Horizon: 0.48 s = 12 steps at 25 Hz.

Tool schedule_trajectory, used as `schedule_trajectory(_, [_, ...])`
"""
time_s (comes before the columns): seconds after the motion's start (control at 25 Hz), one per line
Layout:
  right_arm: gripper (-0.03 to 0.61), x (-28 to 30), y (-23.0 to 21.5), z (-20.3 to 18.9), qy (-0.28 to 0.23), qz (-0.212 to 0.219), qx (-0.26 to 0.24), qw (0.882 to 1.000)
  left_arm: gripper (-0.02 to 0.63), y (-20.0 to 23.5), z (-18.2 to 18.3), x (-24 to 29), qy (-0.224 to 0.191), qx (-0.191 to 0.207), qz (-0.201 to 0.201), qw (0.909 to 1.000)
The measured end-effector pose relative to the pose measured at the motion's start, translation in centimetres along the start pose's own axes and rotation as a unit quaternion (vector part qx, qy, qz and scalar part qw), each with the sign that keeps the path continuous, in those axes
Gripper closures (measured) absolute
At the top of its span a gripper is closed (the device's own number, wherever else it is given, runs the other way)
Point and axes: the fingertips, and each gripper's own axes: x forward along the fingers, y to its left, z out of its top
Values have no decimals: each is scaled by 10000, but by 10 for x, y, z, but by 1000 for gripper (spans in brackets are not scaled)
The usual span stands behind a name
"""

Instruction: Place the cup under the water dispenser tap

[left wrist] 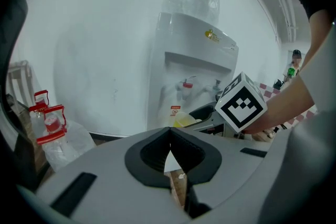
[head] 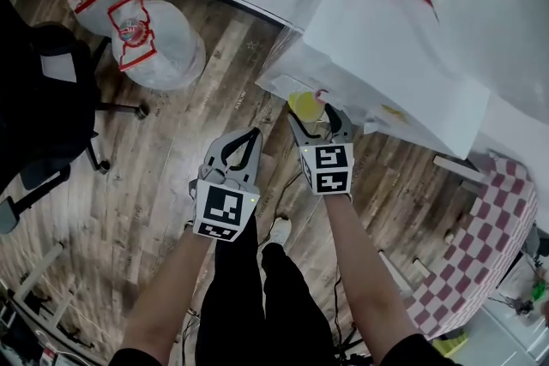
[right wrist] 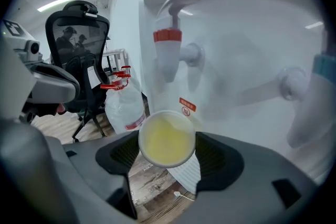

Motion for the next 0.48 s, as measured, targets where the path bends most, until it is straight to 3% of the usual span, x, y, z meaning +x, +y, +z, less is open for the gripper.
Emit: schedule_trajectory(0.48, [235,31,-9,-11,223,-207,-178,9994,600,9,-26,15,77,-130,-5,9999])
